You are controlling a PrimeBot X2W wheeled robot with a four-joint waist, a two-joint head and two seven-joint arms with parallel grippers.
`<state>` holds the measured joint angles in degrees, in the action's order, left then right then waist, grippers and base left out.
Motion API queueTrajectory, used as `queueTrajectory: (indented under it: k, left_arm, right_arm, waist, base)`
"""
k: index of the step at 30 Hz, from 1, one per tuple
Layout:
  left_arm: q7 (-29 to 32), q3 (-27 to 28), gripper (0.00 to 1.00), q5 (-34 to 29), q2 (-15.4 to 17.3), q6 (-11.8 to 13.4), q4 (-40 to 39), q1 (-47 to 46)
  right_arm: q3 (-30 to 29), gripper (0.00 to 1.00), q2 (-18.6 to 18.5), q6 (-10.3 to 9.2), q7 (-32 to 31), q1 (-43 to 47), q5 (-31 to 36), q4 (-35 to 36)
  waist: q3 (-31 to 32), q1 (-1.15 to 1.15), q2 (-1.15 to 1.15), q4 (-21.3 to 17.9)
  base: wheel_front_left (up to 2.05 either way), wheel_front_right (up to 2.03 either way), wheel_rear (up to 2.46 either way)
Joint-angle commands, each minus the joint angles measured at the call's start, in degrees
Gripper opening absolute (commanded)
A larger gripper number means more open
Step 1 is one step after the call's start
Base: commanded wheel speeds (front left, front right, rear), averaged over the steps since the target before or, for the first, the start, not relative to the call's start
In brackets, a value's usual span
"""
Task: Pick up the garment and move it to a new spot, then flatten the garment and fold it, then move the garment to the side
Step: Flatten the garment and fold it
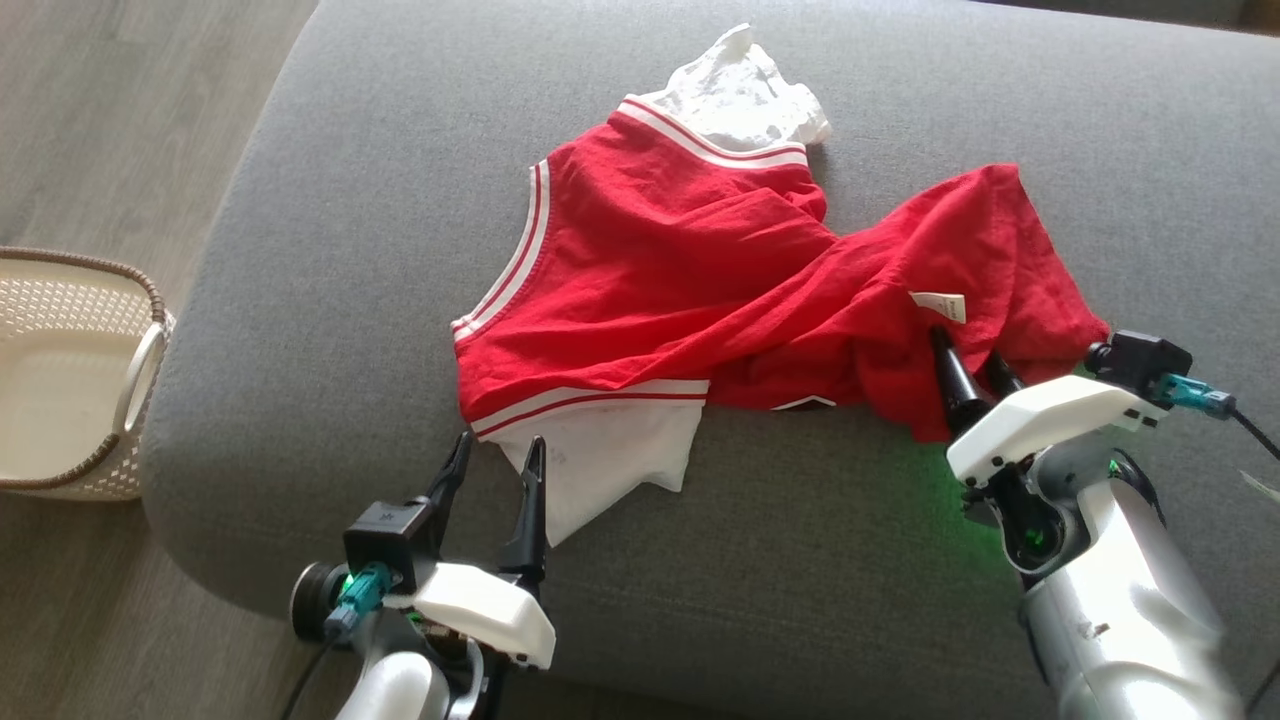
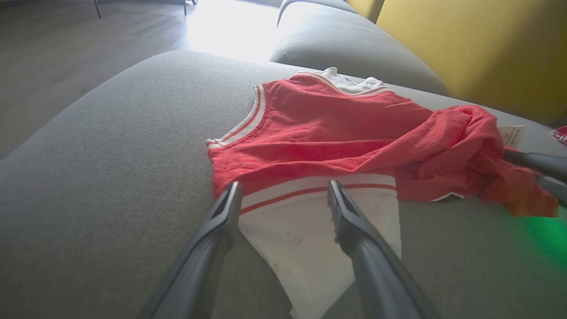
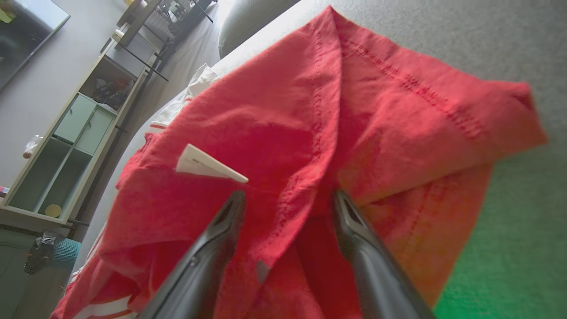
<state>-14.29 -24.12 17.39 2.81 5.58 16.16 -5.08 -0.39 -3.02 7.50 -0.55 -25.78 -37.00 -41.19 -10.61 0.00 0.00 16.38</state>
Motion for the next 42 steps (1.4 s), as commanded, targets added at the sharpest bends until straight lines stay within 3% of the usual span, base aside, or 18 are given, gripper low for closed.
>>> queueTrajectory:
  k: [1, 2, 3, 4, 5, 6, 7, 18, 27, 34, 42]
  left_arm:
    - [-0.7, 1.5, 1.0, 0.0, 0.1, 0.4, -1.5, -2.0]
    - [-0.7, 1.4, 1.0, 0.0, 0.1, 0.4, -1.4, -2.1]
    - [-0.7, 1.4, 1.0, 0.0, 0.1, 0.3, -1.4, -2.2]
    - [-0.7, 1.3, 1.0, 0.0, 0.1, 0.3, -1.4, -2.3]
    - [-0.7, 1.3, 1.0, 0.0, 0.1, 0.3, -1.4, -2.3]
    - [-0.7, 1.3, 1.0, 0.0, 0.1, 0.3, -1.3, -2.3]
    - [-0.7, 1.2, 1.0, 0.1, 0.1, 0.4, -1.3, -2.3]
    - [-0.7, 1.7, 1.0, -0.3, 0.1, 0.2, -0.6, -1.5]
    - [-0.7, 3.8, 1.0, -1.2, 0.1, -0.2, -0.1, 1.3]
    - [-0.7, 5.4, 1.0, -1.5, 0.1, -0.3, 0.2, 4.0]
    - [-0.7, 6.7, 1.0, -1.7, 0.1, -0.1, 3.1, 6.1]
  right_arm:
    - [1.9, 0.83, 0.1, -0.01, 1.1, -2.8, -1.0, 1.6]
    - [2.2, 0.67, 0.1, -0.01, 1.3, -2.8, -1.3, 1.6]
    - [2.4, 0.43, 0.1, -0.01, 1.5, -2.9, -1.5, 1.6]
    - [2.5, 0.29, 0.1, -0.01, 1.7, -2.9, -1.7, 1.6]
    - [2.5, 0.29, 0.1, -0.01, 1.7, -2.9, -1.7, 1.6]
    - [2.6, 0.04, 0.1, -0.01, 2.0, -3.0, -1.9, 1.6]
    - [2.7, 0.0, 0.1, -0.01, 2.2, -3.0, -2.0, 1.5]
    - [3.6, 0.0, -1.2, -0.01, 7.3, -2.5, 0.1, 1.7]
    - [5.6, 0.0, -3.1, -0.01, 11.3, 3.8, 3.0, 11.1]
    - [3.7, 0.0, -3.0, -0.01, 6.5, 12.6, 3.5, 23.9]
    - [-1.0, 0.0, -1.3, -0.01, -4.7, 23.3, 6.4, 37.7]
  waist:
    - [0.0, 0.0, 0.0, -0.2]
    - [0.0, 0.0, 0.0, -0.3]
    - [0.1, 0.0, 0.0, -0.4]
    - [0.1, 0.0, 0.0, -0.4]
    - [0.1, 0.0, 0.0, -0.4]
    - [0.1, 0.0, 0.0, -0.5]
    - [0.1, 0.0, 0.0, -0.5]
    - [1.9, 0.0, 0.0, -1.0]
    - [7.2, 0.0, 0.0, -3.8]
    - [10.8, 0.0, 0.0, -6.3]
    - [12.8, 0.0, 0.0, -8.4]
  base:
    - [0.0, 0.0, 0.0]
    - [0.0, 0.0, 0.0]
    - [0.0, 0.0, 0.0]
    - [0.0, 0.0, 0.0]
    - [0.0, 0.0, 0.0]
    - [0.0, 0.0, 0.0]
    - [0.0, 0.0, 0.0]
    - [0.0, 0.0, 0.0]
    - [0.0, 0.0, 0.0]
    - [0.0, 0.0, 0.0]
    - [0.0, 0.0, 0.0]
